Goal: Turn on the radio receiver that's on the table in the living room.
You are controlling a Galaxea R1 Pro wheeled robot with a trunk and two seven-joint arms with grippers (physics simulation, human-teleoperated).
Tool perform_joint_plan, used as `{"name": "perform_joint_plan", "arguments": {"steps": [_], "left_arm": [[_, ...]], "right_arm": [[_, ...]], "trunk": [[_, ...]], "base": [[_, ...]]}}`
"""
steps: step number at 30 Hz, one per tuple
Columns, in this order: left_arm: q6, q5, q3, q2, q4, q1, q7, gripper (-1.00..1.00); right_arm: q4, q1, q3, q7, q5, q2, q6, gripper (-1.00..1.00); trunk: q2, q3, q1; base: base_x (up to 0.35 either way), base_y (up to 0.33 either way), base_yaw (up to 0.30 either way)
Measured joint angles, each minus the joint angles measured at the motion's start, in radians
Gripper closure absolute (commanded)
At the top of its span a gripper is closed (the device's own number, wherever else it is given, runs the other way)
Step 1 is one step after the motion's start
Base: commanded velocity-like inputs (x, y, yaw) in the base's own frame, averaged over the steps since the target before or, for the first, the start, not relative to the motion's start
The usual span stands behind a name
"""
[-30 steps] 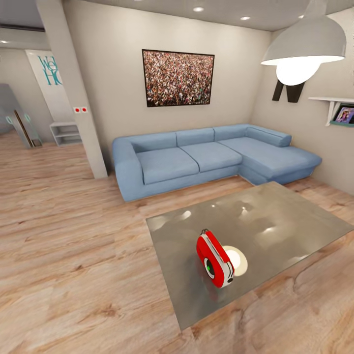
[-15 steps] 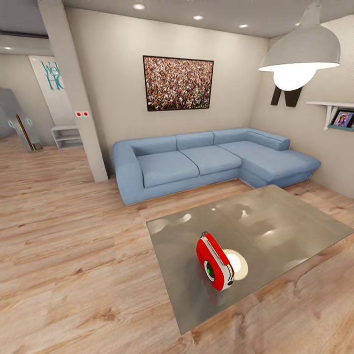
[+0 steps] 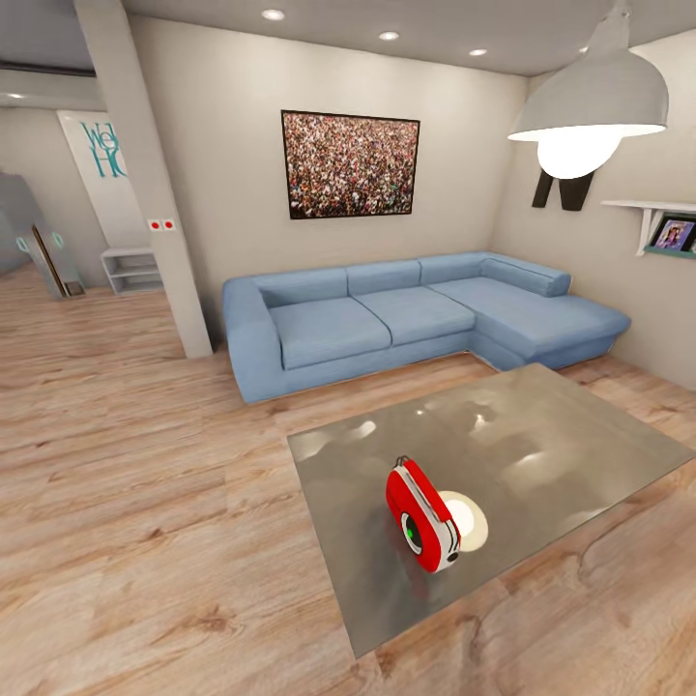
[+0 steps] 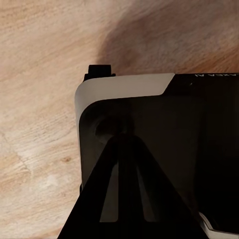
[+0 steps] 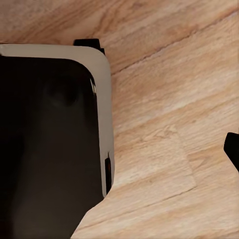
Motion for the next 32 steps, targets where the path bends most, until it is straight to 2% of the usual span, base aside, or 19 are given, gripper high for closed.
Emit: {"name": "perform_joint_plan", "arguments": {"steps": [1,8,13,32], "left_arm": [[0.000,0.000,0.000,0.000,0.000,0.000,0.000,1.00],[0.000,0.000,0.000,0.000,0.000,0.000,0.000,1.00],[0.000,0.000,0.000,0.000,0.000,0.000,0.000,1.00],[0.000,0.000,0.000,0.000,0.000,0.000,0.000,1.00]], "right_arm": [[-0.001,0.000,0.000,0.000,0.000,0.003,0.000,-1.00],[-0.005,0.000,-0.001,0.000,0.002,0.073,-0.003,-1.00],[-0.006,0.000,0.000,0.000,0.000,0.103,-0.003,-1.00],[-0.006,0.000,0.003,0.000,0.004,0.109,-0.003,-1.00]], "trunk": [[0.000,0.000,0.000],[0.000,0.000,0.000],[0.000,0.000,0.000],[0.000,0.000,0.000]], "base": [[0.000,0.000,0.000],[0.000,0.000,0.000],[0.000,0.000,0.000],[0.000,0.000,0.000]]}}
